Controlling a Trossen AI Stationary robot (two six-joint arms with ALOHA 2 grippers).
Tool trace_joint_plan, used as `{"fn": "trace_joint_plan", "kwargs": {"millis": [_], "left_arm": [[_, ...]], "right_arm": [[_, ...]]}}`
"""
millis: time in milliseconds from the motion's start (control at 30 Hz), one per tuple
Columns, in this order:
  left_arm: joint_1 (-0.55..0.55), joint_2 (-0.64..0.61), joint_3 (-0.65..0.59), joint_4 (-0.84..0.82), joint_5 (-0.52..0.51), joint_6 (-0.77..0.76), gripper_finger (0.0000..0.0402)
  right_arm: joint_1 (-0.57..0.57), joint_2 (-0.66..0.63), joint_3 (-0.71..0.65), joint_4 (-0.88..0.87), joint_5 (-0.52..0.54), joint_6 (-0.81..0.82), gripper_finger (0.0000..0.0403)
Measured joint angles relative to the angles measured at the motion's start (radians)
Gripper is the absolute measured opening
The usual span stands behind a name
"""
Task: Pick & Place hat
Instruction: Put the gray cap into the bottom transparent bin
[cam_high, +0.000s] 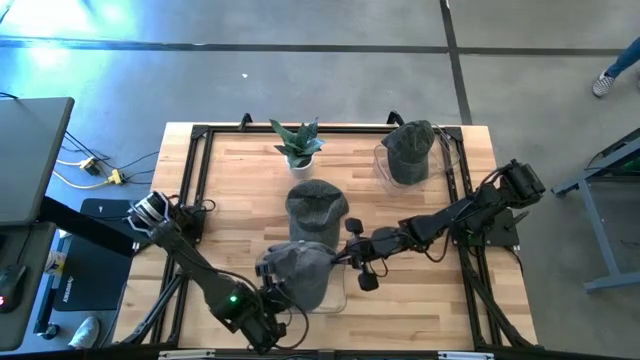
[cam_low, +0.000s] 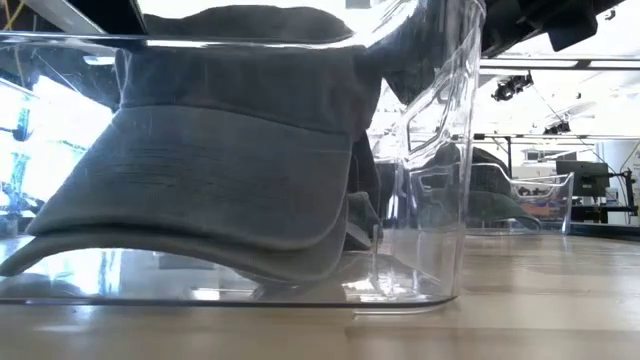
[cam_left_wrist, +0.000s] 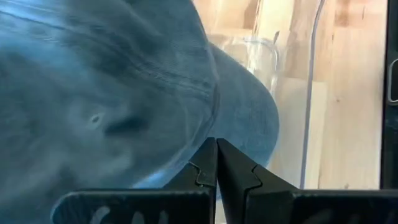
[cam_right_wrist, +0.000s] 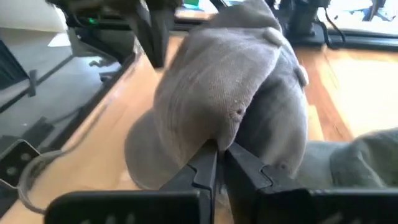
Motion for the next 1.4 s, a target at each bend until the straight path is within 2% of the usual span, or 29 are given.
{"fn": "trace_joint_plan", "kwargs": {"millis": [200,367,467,533,767,933,1067,1167,1233,1300,1400], "left_arm": [[0.015,0.035,0.0,0.061,0.044,0.019,0.0003],[0.031,0.037,0.0,0.208,0.144,0.119,0.0003],[0.03,0.035,0.0,0.283,0.169,0.195,0.0003],[0.029,0.032,0.012,0.278,0.169,0.212,0.0003],[0.013,0.032,0.174,0.022,0.058,0.211,0.0003],[0.009,0.03,0.254,-0.204,-0.083,0.196,0.0003],[0.037,0.03,0.283,-0.476,-0.154,0.025,0.0003],[0.054,0.03,0.284,-0.649,-0.188,-0.11,0.0003],[0.049,0.016,0.273,-0.676,-0.225,-0.149,0.0003],[0.044,-0.015,0.251,-0.658,-0.252,-0.116,0.0003],[0.029,-0.06,0.235,-0.681,-0.309,-0.151,0.0003]], "right_arm": [[0.0,0.0,0.0,0.072,-0.136,-0.034,0.0024],[-0.017,0.0,0.0,0.08,-0.119,-0.036,0.0004],[-0.035,0.006,0.0,0.077,-0.12,-0.035,0.0006],[-0.045,0.015,0.0,0.078,-0.119,-0.035,0.0012],[-0.053,0.013,0.0,0.05,-0.122,-0.054,0.0038],[-0.058,-0.03,0.0,-0.006,-0.122,-0.079,0.0103],[-0.06,-0.076,0.0,-0.035,-0.127,-0.081,0.0164],[-0.063,-0.076,0.001,-0.001,-0.175,-0.072,0.0206],[-0.084,-0.056,0.011,0.033,-0.224,-0.032,0.0231],[-0.113,-0.036,0.036,0.037,-0.26,0.019,0.0251],[-0.148,0.017,0.098,0.03,-0.336,0.074,0.0266]]}}
